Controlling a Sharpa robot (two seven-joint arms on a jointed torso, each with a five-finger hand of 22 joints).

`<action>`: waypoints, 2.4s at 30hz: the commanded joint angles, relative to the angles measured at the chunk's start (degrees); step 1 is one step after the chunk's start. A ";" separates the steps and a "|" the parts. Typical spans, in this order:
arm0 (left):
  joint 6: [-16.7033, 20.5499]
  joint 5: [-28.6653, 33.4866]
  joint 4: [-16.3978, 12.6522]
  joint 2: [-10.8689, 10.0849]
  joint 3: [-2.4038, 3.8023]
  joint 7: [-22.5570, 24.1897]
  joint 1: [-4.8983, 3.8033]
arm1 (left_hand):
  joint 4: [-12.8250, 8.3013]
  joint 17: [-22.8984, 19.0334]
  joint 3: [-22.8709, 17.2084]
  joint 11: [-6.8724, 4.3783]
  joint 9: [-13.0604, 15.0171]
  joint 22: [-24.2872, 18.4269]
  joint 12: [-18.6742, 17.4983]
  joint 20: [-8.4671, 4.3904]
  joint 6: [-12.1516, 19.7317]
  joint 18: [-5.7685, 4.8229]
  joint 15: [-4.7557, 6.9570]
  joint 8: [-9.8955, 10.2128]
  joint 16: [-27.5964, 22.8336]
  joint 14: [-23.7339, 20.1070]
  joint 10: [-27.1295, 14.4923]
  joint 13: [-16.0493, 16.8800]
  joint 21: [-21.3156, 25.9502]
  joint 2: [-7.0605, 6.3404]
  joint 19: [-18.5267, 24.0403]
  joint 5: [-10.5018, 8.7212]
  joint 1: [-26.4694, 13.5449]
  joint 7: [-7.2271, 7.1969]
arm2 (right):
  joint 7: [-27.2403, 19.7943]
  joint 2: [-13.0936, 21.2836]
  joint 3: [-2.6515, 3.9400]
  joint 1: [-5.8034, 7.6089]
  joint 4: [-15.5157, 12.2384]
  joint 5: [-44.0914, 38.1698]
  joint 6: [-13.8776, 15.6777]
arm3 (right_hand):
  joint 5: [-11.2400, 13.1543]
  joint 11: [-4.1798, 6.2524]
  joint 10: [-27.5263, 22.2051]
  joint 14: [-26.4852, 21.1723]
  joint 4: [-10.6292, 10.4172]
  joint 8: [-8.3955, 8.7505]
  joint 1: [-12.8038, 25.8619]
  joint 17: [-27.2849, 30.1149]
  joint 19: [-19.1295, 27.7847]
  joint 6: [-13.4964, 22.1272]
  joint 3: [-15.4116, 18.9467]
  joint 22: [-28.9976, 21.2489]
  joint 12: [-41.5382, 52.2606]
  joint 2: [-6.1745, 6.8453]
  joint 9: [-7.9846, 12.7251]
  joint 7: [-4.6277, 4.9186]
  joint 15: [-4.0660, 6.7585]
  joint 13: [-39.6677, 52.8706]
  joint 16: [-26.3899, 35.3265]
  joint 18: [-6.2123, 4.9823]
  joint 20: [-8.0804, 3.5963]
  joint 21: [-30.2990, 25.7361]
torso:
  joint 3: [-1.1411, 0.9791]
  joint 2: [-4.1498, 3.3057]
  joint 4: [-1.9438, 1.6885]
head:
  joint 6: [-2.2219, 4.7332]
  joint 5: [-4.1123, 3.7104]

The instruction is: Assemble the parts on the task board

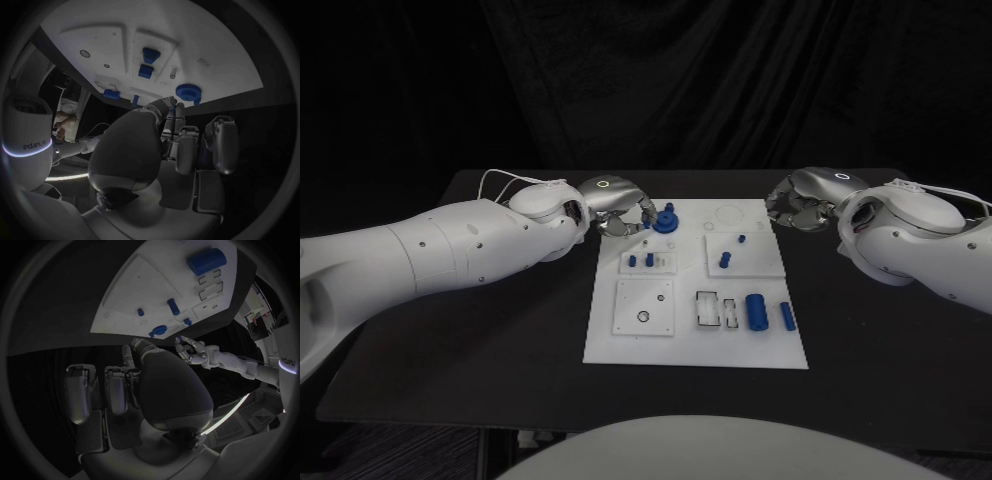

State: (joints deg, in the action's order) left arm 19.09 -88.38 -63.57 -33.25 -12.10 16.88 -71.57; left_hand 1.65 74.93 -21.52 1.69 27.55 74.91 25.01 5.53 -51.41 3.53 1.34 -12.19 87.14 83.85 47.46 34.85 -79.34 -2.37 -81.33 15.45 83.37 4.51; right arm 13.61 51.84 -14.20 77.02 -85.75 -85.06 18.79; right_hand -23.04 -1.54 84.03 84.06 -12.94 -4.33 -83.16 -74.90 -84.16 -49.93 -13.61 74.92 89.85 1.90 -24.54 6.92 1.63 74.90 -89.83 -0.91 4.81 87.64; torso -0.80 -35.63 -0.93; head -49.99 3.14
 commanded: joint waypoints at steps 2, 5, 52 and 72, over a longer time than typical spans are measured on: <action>1.91 0.01 -1.53 -1.08 0.04 -0.37 -0.36 | 0.11 5.07 0.36 -0.01 0.02 11.20 -0.37 -0.15 -0.66 -0.59 -0.12 0.27 -0.03 0.44 0.53 -0.23 0.05 0.31 -0.33 0.05 -0.53 -0.02 | 0.67 0.18 0.03 -0.37 0.29 -0.21 -0.75 | -0.21 -0.16 5.97 5.94 0.04 -0.25 0.06 -15.10 -3.70 -0.60 -0.29 13.97 0.15 0.03 0.10 -0.01 -0.03 15.10 -0.17 0.07 0.04 -0.33 | -0.22 0.13 -0.14 | -0.01 0.02; 1.46 0.01 -1.99 -1.71 0.03 -0.70 -0.39 | 0.15 4.96 0.46 -0.01 0.05 11.15 -0.47 -0.16 -0.79 -0.55 -0.13 0.32 -0.06 0.39 0.66 -0.37 0.20 0.30 -0.22 -0.13 -0.60 -0.02 | 0.69 0.38 0.03 -0.58 0.27 -0.21 -1.04 | -0.21 -0.16 5.97 5.94 0.04 -0.25 0.06 -15.10 -3.70 -0.60 -0.29 13.97 0.15 0.03 0.10 -0.01 -0.03 15.10 -0.17 0.07 0.04 -0.33 | -0.20 0.12 -0.12 | -0.01 0.05; -0.48 0.01 3.13 2.30 0.03 -2.11 3.31 | -0.18 4.13 0.91 0.06 0.06 11.08 -0.80 -0.19 -1.26 -0.50 -0.13 1.38 -0.34 -0.02 2.38 -1.34 0.45 0.46 -0.12 -0.32 -0.20 0.16 | 0.93 0.79 0.03 -1.07 0.05 -0.21 -1.24 | -0.12 -0.12 5.97 5.94 0.26 -0.19 -0.14 -15.10 -3.70 -0.61 -0.45 13.96 0.15 0.07 0.18 -0.04 -0.01 15.10 -0.17 0.07 0.01 -0.34 | -0.20 0.17 -0.42 | -0.01 -0.20; -1.57 0.01 3.43 2.89 0.03 -1.97 4.01 | -0.23 3.61 1.02 0.11 0.04 10.98 -0.74 -0.19 -1.24 -0.43 -0.22 1.58 -0.51 -0.31 2.70 -1.40 0.75 0.38 0.10 -0.33 -0.20 0.23 | 0.90 0.54 0.03 -1.13 0.10 -0.21 -1.24 | -0.10 -0.12 5.97 5.94 0.30 -0.18 -0.17 -15.10 -3.74 -0.60 -0.47 13.98 0.15 0.09 0.19 -0.04 0.00 15.10 -0.17 0.08 0.01 -0.29 | -0.23 0.05 -0.44 | -0.01 -0.46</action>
State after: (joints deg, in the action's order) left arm 18.23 -88.41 -60.08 -30.52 -12.05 14.55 -67.78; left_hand 1.57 74.90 -20.64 1.64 27.57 74.90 24.55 5.54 -52.59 3.53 1.33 -10.85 86.92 83.85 49.74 33.50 -78.86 -2.08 -81.31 14.77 83.06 4.73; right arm 13.68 52.40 -14.20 76.04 -85.63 -85.06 17.73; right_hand -23.04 -1.54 84.03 84.06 -12.79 -4.33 -83.16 -74.90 -84.15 -50.34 -13.76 74.93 89.85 1.90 -24.41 6.92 1.63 74.90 -89.83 -0.91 4.81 87.64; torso -1.01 -35.55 -1.39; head -49.99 2.69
